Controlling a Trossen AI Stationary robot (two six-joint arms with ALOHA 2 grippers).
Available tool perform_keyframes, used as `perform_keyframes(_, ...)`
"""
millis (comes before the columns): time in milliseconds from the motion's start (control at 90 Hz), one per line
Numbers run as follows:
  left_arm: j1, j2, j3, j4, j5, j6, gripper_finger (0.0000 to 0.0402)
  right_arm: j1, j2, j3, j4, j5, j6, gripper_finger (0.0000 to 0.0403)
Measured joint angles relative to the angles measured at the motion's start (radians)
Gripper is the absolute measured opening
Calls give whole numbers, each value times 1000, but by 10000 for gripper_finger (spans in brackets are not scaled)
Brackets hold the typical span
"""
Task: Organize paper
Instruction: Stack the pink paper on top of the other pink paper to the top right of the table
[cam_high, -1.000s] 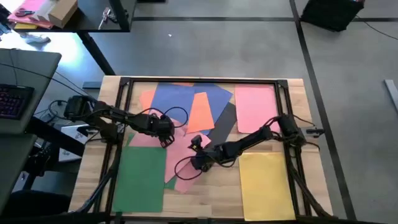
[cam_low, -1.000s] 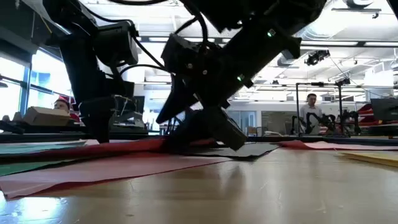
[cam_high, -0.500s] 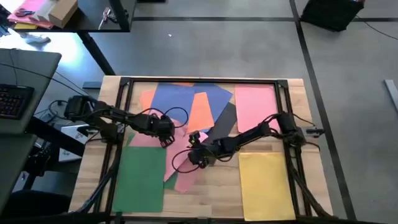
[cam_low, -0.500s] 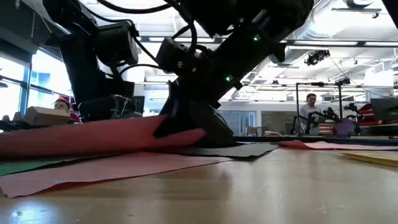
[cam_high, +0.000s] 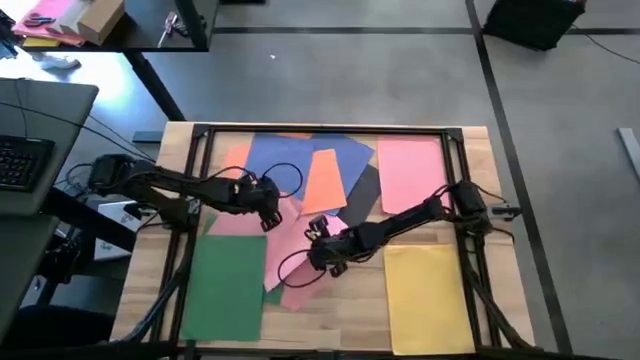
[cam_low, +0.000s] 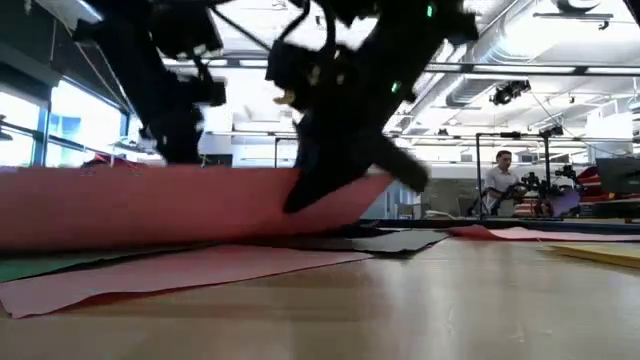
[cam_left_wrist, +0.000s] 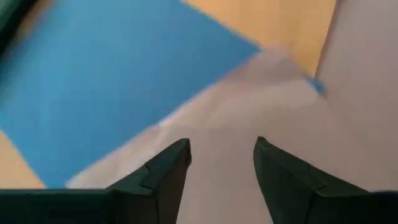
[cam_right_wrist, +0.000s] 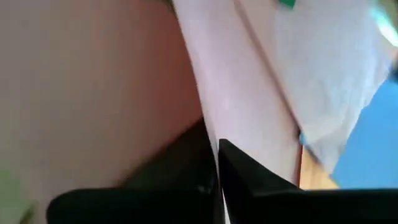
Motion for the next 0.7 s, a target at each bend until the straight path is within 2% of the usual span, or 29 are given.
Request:
perform_keyframes(100,0,-54,0,-27,-29,-2,168,14,-3,73,-246,28,47,0)
perform_keyframes(333,-2,-106,0,-67,-66,-25,168,-8,-6,161,-726,129,344,0)
perform_keyframes(589,-7,-102,2,-59,-70,-28,168,-83,-26,100,-1079,136,699,0)
perform_keyframes(700,-8,-102,2,-57,-71,-37,168,-121,-37,23,-1131,124,846,0)
